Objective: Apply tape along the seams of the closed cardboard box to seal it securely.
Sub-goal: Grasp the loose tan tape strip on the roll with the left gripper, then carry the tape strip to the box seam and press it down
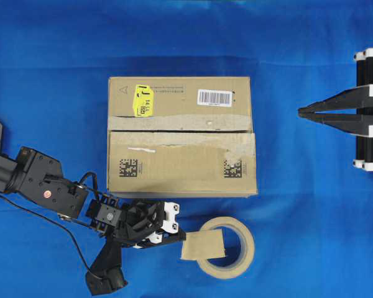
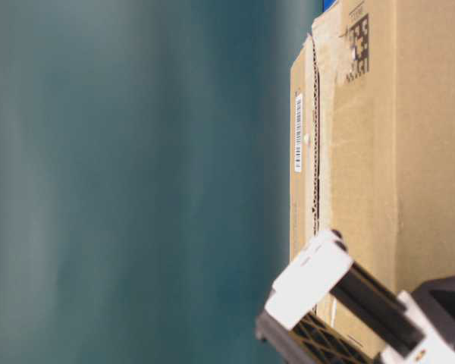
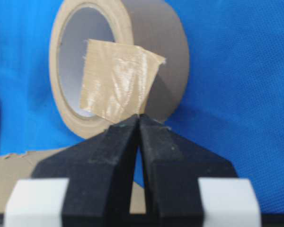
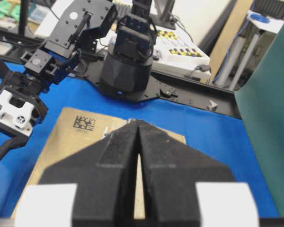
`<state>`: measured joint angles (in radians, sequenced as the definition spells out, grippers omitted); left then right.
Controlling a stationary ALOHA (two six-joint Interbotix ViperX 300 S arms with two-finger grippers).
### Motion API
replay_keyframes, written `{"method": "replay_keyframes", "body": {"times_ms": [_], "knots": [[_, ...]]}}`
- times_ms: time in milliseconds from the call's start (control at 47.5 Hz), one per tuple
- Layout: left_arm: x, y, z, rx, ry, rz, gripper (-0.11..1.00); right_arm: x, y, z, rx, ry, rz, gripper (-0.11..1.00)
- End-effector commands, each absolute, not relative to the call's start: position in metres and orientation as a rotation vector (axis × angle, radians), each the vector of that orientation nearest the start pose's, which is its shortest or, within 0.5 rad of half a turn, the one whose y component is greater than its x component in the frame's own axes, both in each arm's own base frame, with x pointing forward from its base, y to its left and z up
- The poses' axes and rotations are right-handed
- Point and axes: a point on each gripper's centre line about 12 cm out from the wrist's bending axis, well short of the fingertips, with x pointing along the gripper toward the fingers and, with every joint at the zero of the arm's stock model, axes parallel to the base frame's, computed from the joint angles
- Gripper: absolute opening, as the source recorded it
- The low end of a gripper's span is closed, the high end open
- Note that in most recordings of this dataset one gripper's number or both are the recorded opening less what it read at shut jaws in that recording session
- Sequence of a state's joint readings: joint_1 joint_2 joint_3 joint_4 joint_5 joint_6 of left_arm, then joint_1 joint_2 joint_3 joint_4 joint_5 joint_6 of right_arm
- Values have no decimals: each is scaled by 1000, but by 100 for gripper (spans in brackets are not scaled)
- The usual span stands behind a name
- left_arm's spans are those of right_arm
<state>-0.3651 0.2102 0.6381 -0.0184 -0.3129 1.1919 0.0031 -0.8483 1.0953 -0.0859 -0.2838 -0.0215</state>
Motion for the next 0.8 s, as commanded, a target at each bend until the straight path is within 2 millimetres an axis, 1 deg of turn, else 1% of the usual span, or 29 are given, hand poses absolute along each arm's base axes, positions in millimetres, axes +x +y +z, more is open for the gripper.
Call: {"method": "replay_keyframes", "body": {"times_ms": [0, 105, 210, 315, 463, 652, 778], "knots": [[398, -153, 135, 1225, 228, -605, 1, 226, 4, 308, -103, -53, 28, 0], [396, -153, 140, 1217, 220, -599, 1, 227, 4, 306, -101, -45, 29, 0], [395, -153, 152, 1209, 200, -586, 1, 228, 4, 304, -97, -39, 29, 0], [392, -154, 173, 1201, 155, -561, 1, 229, 4, 303, -95, -31, 29, 0], [389, -150, 202, 1201, 94, -519, 1, 230, 4, 303, -92, -34, 29, 0], [385, -136, 237, 1228, 24, -446, 1, 230, 6, 304, -92, -38, 37, 0], [386, -121, 253, 1270, -1, -394, 1, 230, 6, 302, -90, -31, 38, 0]]}}
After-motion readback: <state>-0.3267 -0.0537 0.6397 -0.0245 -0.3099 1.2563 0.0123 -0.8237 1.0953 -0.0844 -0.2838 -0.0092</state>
